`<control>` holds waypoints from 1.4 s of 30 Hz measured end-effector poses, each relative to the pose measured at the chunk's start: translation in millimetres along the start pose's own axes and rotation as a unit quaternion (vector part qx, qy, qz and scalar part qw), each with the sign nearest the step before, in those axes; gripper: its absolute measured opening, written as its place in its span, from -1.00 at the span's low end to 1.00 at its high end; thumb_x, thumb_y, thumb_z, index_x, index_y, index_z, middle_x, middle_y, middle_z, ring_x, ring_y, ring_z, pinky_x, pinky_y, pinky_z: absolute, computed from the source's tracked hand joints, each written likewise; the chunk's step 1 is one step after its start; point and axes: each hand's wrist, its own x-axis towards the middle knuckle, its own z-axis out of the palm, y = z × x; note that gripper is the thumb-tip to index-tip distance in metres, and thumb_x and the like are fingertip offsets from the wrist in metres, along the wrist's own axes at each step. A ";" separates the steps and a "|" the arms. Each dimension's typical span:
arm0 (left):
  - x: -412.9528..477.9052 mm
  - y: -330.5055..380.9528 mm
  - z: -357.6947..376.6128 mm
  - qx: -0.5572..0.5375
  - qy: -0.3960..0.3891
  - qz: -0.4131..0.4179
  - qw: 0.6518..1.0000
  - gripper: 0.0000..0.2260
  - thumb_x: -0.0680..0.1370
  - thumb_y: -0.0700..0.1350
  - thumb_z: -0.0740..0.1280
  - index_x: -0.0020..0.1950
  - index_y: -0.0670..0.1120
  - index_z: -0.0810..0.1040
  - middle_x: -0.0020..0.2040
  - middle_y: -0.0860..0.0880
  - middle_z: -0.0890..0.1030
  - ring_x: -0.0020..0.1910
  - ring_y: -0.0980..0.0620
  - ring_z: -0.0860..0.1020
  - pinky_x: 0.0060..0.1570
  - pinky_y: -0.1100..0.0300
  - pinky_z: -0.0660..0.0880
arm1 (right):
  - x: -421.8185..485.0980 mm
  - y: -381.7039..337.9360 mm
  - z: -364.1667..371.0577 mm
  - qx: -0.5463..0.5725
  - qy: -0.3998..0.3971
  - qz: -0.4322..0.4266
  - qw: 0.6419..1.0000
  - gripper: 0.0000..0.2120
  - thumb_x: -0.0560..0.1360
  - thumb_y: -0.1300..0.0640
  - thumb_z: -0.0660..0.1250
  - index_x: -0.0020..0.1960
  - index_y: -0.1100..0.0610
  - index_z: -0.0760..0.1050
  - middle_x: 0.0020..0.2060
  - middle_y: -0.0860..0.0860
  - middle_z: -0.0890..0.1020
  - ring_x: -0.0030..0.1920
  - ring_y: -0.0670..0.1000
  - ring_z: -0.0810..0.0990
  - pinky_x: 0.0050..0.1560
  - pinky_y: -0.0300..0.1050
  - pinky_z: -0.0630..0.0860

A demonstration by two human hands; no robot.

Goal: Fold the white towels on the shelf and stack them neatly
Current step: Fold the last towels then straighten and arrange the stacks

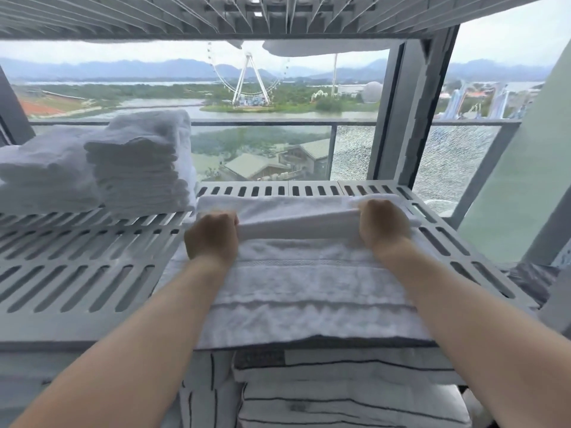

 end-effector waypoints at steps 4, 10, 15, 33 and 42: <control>-1.5 -1.0 0.4 -0.010 0.051 0.033 0.998 -0.77 0.47 -0.30 0.30 -0.05 -0.04 0.67 -0.10 -0.11 0.65 0.01 -0.18 0.51 0.00 -0.01 0.42 | -13.9 0.9 0.1 -0.008 -0.049 -0.013 0.999 -0.81 0.54 0.33 0.20 -0.04 0.19 0.59 -0.22 0.12 0.63 -0.18 0.14 0.60 -0.22 -0.02 0.55; 1.7 -1.9 4.2 -0.094 0.029 0.032 0.995 -0.74 0.45 -0.37 0.27 -0.04 -0.07 0.63 -0.04 -0.15 0.55 -0.02 -0.21 0.53 0.00 -0.03 0.47 | -23.6 4.9 0.5 0.006 -0.033 -0.032 0.999 -0.91 0.56 0.23 0.31 -0.08 0.13 0.57 -0.32 0.03 0.57 -0.30 0.04 0.54 -0.30 -0.12 0.43; 1.4 -4.6 4.8 -0.120 -0.065 0.009 0.991 -0.71 0.47 -0.31 0.22 -0.04 0.01 0.62 -0.01 -0.07 0.47 0.07 -0.15 0.48 -0.07 0.01 0.45 | -28.8 4.0 0.4 0.031 -0.002 -0.010 0.999 -0.89 0.52 0.29 0.31 -0.05 0.16 0.60 -0.34 0.03 0.56 -0.32 0.05 0.52 -0.33 -0.14 0.41; 0.8 -6.2 4.3 -0.180 -0.044 0.021 0.983 -0.71 0.50 -0.37 0.26 -0.09 -0.03 0.68 -0.04 -0.08 0.56 0.07 -0.15 0.50 0.03 -0.02 0.50 | -23.8 11.6 13.8 0.093 0.060 -0.003 0.994 -0.80 0.53 0.17 0.19 -0.19 0.16 0.54 -0.28 0.06 0.56 -0.22 0.10 0.50 -0.21 -0.11 0.36; -2.0 -9.7 -2.0 -0.116 -0.047 -0.001 0.992 -0.76 0.49 -0.27 0.24 -0.05 0.03 0.62 -0.02 -0.08 0.61 0.04 -0.16 0.50 0.08 0.00 0.43 | -27.1 10.4 4.8 0.125 -0.005 -0.044 0.991 -0.81 0.42 0.25 0.28 0.00 0.07 0.51 -0.19 -0.05 0.47 -0.05 0.03 0.45 0.10 0.03 0.46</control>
